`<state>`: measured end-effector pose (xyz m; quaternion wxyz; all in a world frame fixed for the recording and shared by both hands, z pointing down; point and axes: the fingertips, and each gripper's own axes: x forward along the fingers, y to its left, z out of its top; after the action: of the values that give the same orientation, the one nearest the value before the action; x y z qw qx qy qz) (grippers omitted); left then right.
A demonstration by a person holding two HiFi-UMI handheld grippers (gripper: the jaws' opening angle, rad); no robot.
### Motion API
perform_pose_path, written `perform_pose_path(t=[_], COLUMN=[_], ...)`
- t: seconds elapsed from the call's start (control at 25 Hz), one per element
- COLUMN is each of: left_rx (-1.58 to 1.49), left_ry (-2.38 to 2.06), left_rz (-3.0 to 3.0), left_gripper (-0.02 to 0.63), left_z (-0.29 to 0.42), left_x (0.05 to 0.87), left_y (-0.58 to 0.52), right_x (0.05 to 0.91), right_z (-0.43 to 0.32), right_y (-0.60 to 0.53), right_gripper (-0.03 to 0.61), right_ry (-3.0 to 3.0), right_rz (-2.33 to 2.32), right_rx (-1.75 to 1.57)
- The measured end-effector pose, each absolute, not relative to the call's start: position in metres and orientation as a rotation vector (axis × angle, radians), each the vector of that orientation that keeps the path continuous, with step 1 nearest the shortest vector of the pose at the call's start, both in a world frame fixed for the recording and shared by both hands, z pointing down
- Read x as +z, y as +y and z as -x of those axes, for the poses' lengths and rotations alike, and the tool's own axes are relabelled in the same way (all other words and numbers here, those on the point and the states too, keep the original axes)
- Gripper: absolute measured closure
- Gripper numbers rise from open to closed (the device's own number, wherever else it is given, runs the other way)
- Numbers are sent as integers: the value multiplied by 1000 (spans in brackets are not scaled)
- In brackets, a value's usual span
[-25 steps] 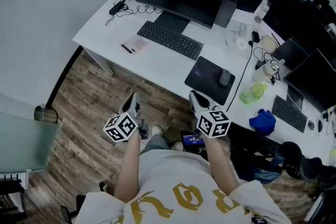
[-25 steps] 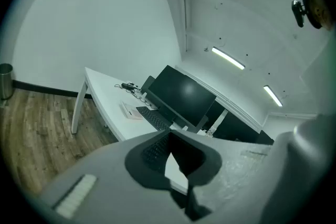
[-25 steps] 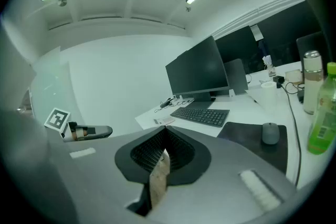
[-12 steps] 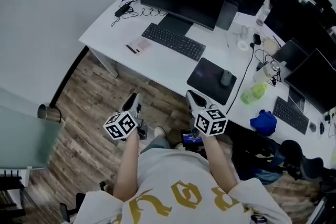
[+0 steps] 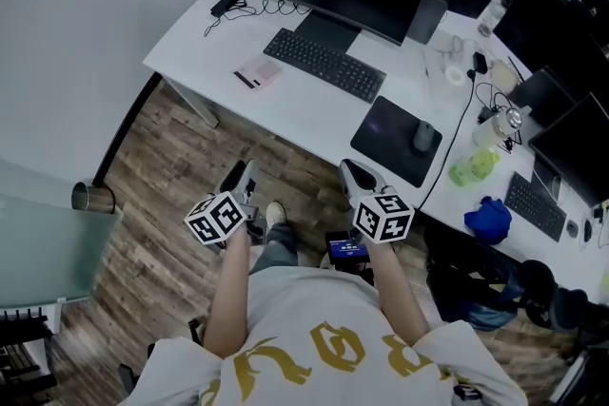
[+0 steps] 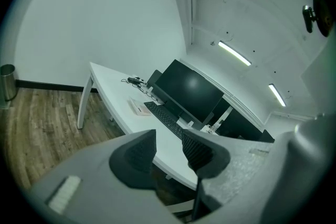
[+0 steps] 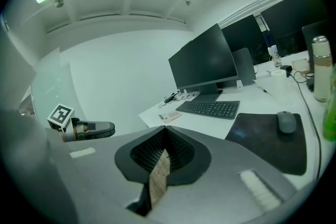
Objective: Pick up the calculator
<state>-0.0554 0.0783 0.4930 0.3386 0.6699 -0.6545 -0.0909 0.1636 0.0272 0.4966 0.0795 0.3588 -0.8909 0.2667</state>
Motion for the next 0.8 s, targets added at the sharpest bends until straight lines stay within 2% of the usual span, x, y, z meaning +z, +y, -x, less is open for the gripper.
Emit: perform_pose_path(t=[0.8], left_rx=[-216], left_ry=[-1439], left_rz=[-1762], left_gripper=[356], left_z=[198], left_x=[549], left_y=[-78], right_x=[525], right_z=[-35], right_y=[-78], right_gripper=[557], right_ry=[-2440], right_rz=[-1341], right_rx=[807])
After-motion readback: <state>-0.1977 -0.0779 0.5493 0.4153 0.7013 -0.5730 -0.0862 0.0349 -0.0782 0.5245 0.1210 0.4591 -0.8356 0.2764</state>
